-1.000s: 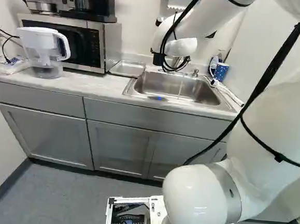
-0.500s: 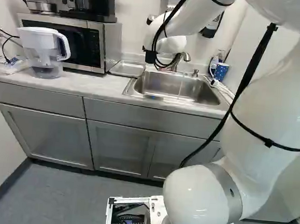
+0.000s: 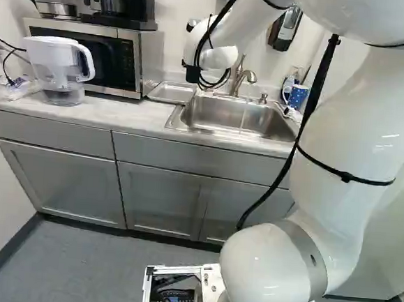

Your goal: Rinse the cup and place it in the tray

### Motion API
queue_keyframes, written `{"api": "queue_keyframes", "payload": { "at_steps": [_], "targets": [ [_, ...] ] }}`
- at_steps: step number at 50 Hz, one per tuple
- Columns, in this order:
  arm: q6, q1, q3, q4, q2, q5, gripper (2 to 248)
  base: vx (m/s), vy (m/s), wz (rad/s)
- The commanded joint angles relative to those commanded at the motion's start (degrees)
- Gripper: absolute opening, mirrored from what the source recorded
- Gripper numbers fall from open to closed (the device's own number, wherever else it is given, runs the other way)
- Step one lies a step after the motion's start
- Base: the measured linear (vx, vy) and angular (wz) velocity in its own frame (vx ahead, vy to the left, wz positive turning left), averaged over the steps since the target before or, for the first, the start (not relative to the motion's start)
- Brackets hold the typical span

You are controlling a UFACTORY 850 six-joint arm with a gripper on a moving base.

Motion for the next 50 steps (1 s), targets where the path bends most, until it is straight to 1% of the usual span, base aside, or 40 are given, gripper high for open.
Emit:
{"api": "queue_keyframes", "payload": {
  "at_steps": [25,39,50],
  "targets": [
    [0.0,3.3,-5.0,0.0,-4.7,0.0,125,0.0,0.0,0.0],
    [0.0,5.1,-7.9,0.0,-8.6,0.0,125,0.0,0.0,0.0],
    [0.0,6.0,-9.9,0.0,-11.4,0.0,125,0.0,0.0,0.0]
  ]
}}
